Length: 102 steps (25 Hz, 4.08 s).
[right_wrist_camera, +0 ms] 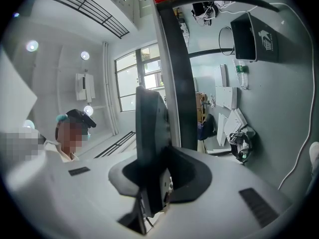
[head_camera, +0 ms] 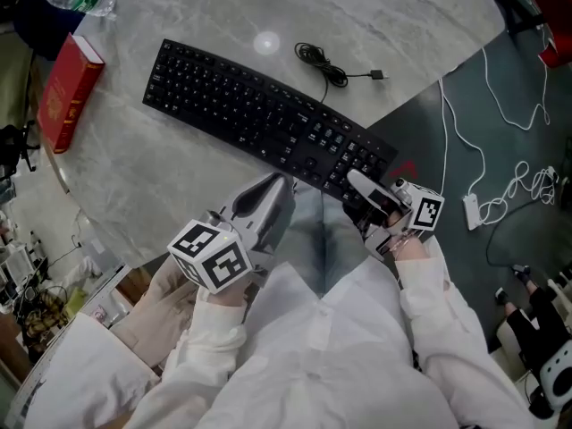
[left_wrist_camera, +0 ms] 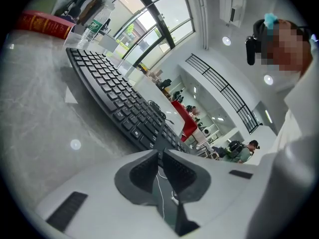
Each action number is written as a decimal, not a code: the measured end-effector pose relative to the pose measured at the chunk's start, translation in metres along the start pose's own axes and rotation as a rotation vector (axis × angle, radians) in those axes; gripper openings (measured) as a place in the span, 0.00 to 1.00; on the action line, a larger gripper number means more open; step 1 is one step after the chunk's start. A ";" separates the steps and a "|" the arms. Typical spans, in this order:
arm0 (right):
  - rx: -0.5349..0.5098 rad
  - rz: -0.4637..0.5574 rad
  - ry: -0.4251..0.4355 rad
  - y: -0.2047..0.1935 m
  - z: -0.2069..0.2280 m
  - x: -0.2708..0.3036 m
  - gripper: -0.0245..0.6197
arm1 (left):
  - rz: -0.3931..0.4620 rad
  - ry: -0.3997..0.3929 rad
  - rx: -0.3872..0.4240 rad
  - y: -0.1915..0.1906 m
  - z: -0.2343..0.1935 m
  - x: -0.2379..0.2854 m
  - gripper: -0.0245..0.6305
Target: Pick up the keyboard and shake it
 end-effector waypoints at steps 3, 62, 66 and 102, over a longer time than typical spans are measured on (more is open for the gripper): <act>0.007 0.007 0.008 0.000 0.001 -0.001 0.17 | -0.018 0.009 0.022 0.002 0.000 -0.002 0.07; 0.069 0.005 0.157 0.001 0.030 0.002 0.18 | 0.211 0.105 0.026 0.102 -0.070 -0.034 0.41; 0.069 0.004 0.164 0.001 0.028 0.005 0.19 | 0.208 0.111 0.036 0.106 -0.072 -0.033 0.41; -0.137 -0.005 -0.021 0.003 0.009 0.003 0.18 | 0.278 0.000 0.027 0.118 -0.079 -0.027 0.33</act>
Point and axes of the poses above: the fingertips, and each gripper's own axes: x forward along the fingers, z to its right, y out of its top, the point moved 8 cm from there along -x, backward along the fingers, and after that the axes turned 13 degrees about -y, right-handed, at the moved point
